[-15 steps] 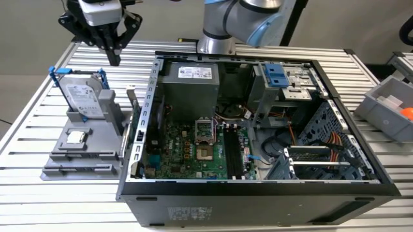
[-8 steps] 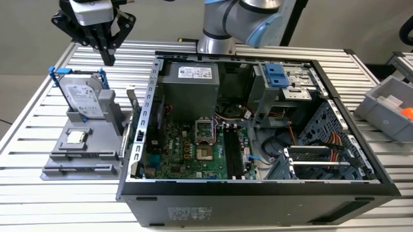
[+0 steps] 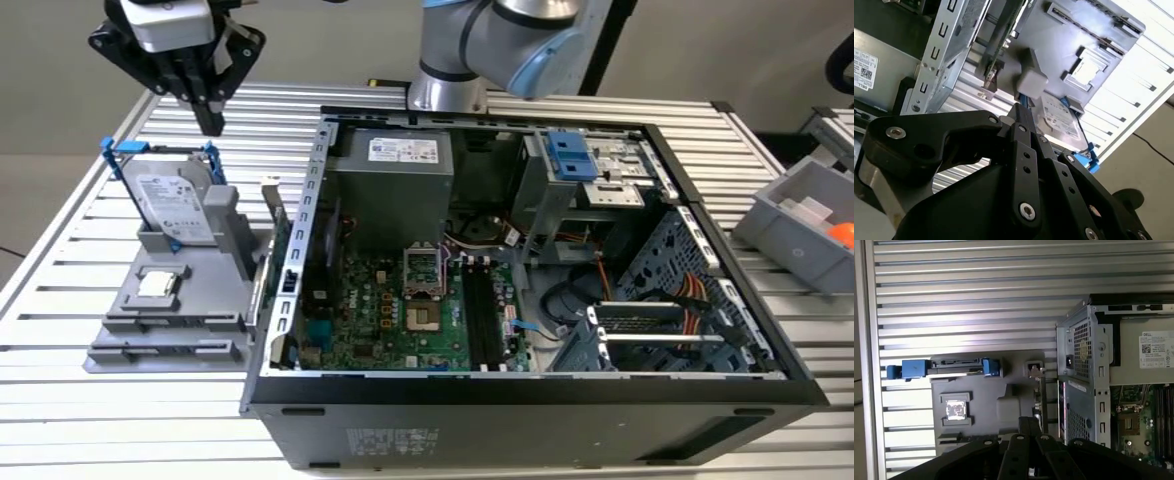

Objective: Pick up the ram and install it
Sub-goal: 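Reach for the ram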

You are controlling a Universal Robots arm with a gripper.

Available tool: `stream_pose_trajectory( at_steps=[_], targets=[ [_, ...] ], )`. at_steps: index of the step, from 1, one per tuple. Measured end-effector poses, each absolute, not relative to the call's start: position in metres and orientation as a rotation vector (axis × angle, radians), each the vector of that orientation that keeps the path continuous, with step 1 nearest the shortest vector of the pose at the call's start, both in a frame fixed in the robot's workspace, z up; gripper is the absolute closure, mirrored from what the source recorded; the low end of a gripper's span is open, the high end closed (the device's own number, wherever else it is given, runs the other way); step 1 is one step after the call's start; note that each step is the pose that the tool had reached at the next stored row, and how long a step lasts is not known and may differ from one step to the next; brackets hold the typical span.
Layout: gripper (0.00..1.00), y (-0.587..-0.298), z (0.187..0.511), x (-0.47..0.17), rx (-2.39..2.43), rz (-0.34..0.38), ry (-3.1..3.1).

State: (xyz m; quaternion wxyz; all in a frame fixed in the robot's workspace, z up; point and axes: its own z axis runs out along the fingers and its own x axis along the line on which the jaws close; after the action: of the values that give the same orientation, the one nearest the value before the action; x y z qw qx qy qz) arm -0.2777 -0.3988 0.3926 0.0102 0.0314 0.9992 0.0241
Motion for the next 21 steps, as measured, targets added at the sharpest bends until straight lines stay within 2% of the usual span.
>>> stream_pose_trajectory(
  at_steps=[21],
  targets=[
    [1.00, -0.399, 0.393, -0.308, 0.098, 0.075, 3.119]
  ],
)
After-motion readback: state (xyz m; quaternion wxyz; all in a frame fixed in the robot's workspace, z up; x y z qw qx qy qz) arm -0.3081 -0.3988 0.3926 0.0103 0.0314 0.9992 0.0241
